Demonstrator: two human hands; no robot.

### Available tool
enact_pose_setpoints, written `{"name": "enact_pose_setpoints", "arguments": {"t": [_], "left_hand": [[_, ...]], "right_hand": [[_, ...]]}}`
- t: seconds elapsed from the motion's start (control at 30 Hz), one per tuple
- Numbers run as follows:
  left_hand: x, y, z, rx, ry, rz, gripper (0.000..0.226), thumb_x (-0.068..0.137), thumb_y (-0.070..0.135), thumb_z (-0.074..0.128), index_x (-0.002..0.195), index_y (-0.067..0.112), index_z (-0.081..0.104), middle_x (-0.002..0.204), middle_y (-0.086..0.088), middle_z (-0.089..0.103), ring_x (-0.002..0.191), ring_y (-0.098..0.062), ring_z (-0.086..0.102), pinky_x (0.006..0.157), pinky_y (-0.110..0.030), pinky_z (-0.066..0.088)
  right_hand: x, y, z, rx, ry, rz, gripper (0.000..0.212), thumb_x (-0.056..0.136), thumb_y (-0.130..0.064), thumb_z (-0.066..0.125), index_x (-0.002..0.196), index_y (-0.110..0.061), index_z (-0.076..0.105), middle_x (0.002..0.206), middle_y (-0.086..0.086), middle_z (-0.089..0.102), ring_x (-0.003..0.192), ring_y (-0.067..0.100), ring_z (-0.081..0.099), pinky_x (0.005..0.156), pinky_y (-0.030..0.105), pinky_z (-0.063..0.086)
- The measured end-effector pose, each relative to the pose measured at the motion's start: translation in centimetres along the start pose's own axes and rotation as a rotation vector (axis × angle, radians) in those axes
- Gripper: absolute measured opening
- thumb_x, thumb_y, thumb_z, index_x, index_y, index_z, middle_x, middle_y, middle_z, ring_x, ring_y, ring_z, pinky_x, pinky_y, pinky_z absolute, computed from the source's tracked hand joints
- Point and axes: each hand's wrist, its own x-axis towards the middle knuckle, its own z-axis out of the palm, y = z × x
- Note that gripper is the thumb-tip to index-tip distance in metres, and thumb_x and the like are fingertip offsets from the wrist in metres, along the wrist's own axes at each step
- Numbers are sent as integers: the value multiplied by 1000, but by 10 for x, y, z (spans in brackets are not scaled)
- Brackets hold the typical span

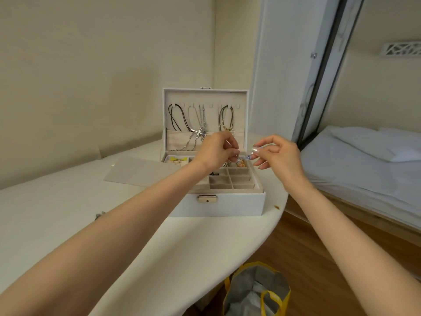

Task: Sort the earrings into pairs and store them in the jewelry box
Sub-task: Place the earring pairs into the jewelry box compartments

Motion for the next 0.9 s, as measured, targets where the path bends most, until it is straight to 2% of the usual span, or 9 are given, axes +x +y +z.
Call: {"name": "enact_pose_setpoints", "arguments": {"t": [0.13,0.23,0.3,0.37,0.43,0.53,0.63,0.8,0.9], "left_hand": [[7,-7,10,-32,-31,-38,21,84,-2,62,74,15,53,67,-8,65,57,-11,65,75,-35,58],[7,-10,16,-15,-47,-55,20,83,-1,63,75,14,53,76,-16,68,64,-18,67,75,-35,57],[6,-11,19,31,-56,-59,17,83,0,64,77,12,54,82,-19,69,63,-18,66,69,-29,55],[5,-13,21,129,-61,-53,10,82,3,66,82,9,58,86,-17,70,66,-18,63,66,-24,51],[4,-14,21,283,-72,-11,8,81,8,68,86,8,62,90,-12,69,77,-20,61,69,-26,47],[2,-17,21,504,-83,46,9,80,17,70,88,15,68,98,-5,66,92,-22,59,74,-29,45],[0,-18,18,596,-86,42,10,81,22,69,90,18,71,104,-5,64,100,-23,58,75,-30,45],[-6,-18,7,609,-24,13,12,88,12,57,94,15,67,107,-7,61,103,-26,54,81,-35,45],[-10,-20,-1,595,-11,2,17,88,7,53,98,15,65,108,-7,60,103,-26,55,82,-37,46]], "right_hand": [[2,6,-4,-18,21,5,7,86,-9,64,88,-15,63,76,7,70,59,12,65,54,21,50],[2,9,-6,-22,17,7,6,87,-9,63,89,-15,63,76,5,70,58,11,65,54,21,50],[1,10,-7,-26,16,10,8,87,-9,63,88,-16,62,76,5,70,59,11,65,54,21,51],[1,11,-7,-28,15,14,9,87,-9,63,87,-17,62,77,5,70,60,12,65,54,22,51],[2,12,-7,-32,12,19,9,87,-8,63,87,-17,61,78,6,70,60,12,65,54,22,50],[2,12,-3,-50,2,21,11,87,-8,63,85,-19,61,77,4,70,58,10,64,54,21,51],[3,12,1,-69,-8,26,9,86,-8,64,87,-16,61,77,2,70,56,10,63,52,20,50],[7,11,11,-79,-21,8,8,85,-7,65,87,-14,61,77,0,71,52,-3,60,48,11,44],[10,9,18,-78,-49,14,8,83,-7,67,88,-11,63,77,2,71,58,-8,62,55,9,45]]}}
